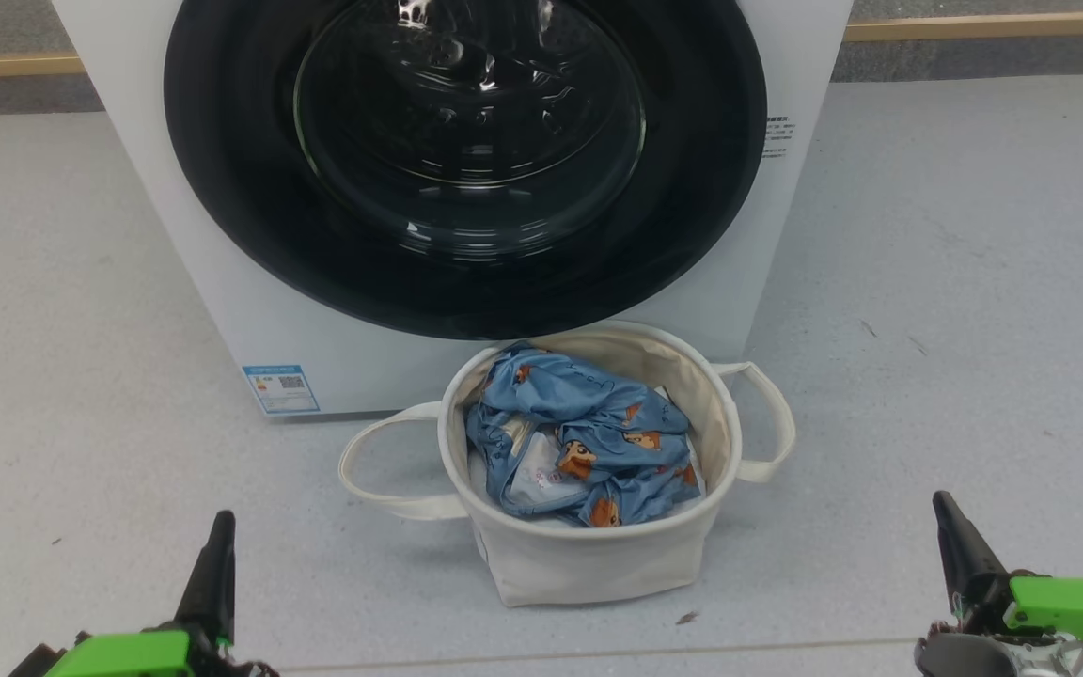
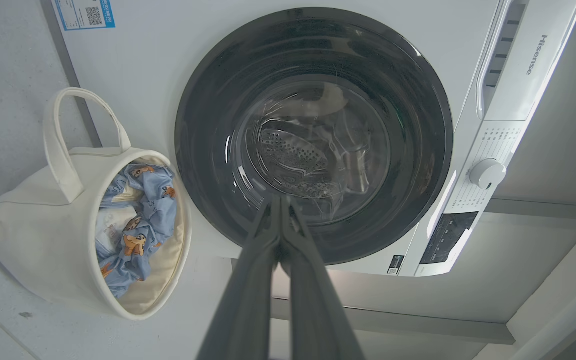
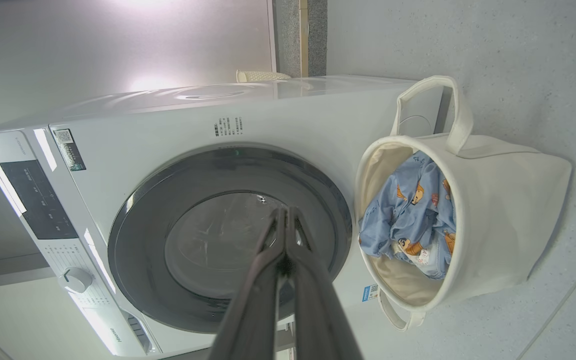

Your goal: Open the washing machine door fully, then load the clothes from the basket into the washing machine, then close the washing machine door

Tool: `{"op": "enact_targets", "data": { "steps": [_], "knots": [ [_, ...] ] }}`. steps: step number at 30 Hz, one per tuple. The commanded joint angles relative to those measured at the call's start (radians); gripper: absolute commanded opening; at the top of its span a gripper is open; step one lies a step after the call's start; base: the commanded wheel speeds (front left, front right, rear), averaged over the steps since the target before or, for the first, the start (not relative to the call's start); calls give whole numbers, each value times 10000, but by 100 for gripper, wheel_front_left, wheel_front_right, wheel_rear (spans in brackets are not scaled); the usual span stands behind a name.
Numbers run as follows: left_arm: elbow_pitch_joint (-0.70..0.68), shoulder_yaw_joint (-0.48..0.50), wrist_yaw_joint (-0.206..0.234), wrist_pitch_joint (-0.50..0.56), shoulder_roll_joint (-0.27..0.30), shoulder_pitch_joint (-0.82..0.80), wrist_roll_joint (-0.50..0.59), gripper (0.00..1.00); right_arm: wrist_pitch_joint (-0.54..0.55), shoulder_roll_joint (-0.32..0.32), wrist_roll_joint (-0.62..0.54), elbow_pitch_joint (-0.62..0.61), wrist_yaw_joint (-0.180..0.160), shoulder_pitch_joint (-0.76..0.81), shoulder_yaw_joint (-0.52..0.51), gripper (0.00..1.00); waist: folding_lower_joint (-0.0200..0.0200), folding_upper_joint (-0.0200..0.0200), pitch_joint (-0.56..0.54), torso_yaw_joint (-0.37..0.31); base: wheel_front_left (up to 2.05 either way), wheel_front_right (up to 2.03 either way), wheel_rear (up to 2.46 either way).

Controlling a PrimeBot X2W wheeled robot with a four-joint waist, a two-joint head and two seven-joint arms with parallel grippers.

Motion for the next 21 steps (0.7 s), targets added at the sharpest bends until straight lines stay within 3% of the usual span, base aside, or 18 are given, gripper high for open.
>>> {"op": "enact_targets", "data": {
  "steps": [1,21],
  "knots": [
    [-267,349,-69,81,62,-433,120,0,81,-55,-43,-311,2,-485,185,0,0,0,0,0,0,0,0],
    [-266,353,-69,84,59,-433,124,0,82,-54,-44,-310,2,-485,184,0,0,0,0,0,0,0,0]
  ]
}}
